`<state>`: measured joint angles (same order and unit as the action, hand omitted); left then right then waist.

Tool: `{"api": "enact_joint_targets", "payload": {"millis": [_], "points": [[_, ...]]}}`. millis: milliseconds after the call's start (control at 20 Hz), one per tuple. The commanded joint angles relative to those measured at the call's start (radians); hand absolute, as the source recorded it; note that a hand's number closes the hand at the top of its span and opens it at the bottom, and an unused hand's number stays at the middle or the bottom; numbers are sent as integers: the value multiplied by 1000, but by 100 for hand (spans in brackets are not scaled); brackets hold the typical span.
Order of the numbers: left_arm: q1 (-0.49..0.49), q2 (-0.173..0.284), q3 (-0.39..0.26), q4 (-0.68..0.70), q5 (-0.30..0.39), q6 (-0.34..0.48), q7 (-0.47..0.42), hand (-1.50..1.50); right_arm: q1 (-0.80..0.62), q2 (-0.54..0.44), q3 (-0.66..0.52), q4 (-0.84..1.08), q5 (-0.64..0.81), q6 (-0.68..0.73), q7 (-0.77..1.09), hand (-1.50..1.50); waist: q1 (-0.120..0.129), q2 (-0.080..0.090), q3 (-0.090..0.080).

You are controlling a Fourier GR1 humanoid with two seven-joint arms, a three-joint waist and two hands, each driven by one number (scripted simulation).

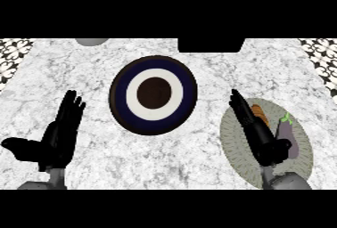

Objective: Pick the croissant from the placemat and place it in the plate

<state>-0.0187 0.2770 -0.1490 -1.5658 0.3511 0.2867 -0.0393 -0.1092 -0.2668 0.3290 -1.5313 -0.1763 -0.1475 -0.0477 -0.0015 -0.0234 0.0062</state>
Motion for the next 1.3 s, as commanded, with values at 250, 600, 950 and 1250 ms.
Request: {"api": "enact_joint_targets", "payload": {"millis": [250,600,950,1250], "points": [[59,267,24,55,-247,0,-49,0,-81,178,-404,-119,-364,-145,-71,-150,-31,20,4],[116,273,15,92,-253,-36,-87,0,31,259,-496,-125,-63,-588,-328,-150,-15,21,-6],[67,230,36,137,-310,-65,-106,0,236,212,-291,-378,-15,-569,-217,-150,-4,22,-7],[66,259,58,112,-275,-86,-76,0,396,-43,-249,-368,90,-479,38,-150,-9,25,-9]]}}
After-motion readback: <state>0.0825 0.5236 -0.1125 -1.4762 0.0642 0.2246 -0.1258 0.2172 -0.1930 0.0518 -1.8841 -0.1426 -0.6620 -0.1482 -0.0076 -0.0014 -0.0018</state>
